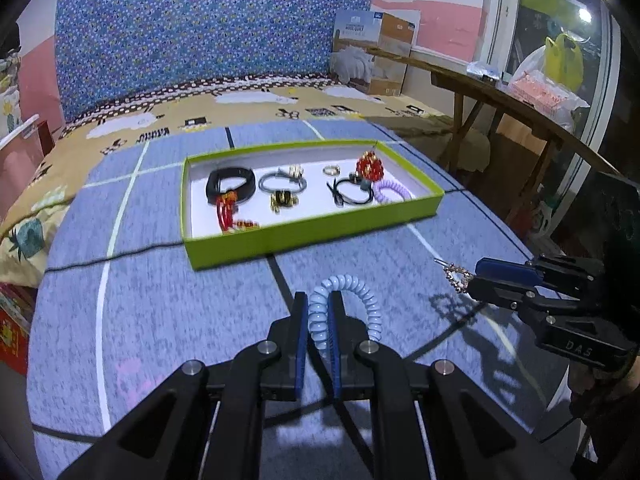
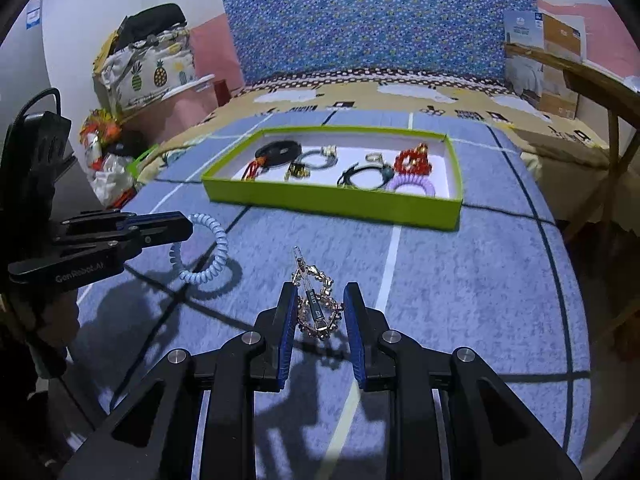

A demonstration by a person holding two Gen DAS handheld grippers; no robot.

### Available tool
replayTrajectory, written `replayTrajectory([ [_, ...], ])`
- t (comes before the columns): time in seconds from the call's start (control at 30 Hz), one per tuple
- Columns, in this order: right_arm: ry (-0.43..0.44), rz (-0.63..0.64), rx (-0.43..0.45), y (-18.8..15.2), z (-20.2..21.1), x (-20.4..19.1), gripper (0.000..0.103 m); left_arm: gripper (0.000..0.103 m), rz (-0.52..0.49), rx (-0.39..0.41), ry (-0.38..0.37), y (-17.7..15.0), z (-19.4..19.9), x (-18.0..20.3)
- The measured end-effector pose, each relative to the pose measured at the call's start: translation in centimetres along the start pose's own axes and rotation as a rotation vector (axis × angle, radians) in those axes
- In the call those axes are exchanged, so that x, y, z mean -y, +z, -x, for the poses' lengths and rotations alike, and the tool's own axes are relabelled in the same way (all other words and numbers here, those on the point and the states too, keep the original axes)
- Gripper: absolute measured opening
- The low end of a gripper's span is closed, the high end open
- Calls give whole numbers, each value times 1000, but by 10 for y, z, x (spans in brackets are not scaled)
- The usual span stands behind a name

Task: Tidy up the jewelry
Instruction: 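Carry the coil bracelet and pendant into the green box and open both tools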

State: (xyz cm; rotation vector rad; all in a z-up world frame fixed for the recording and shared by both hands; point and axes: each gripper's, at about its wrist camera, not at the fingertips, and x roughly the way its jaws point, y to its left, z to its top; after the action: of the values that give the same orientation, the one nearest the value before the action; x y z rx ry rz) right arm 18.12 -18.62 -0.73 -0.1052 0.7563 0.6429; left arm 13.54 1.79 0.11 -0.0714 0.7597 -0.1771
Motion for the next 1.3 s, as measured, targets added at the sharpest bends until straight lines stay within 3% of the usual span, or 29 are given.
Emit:
replayTrajectory([
  [0.47,12,-7,47,48,-17,11,24,10,12,57,27,47,-12,-21],
  [0.73,19,-23,31,74,-43,24,24,10,35,47,65,69,-32,-45],
  [1.0,24,-12,-20,93,-77,30,24,10,48,4,95,78,-65,-61],
  [1.3,36,-2,-109,91,-113,36,24,10,40,-51,108,71,-86,-66],
])
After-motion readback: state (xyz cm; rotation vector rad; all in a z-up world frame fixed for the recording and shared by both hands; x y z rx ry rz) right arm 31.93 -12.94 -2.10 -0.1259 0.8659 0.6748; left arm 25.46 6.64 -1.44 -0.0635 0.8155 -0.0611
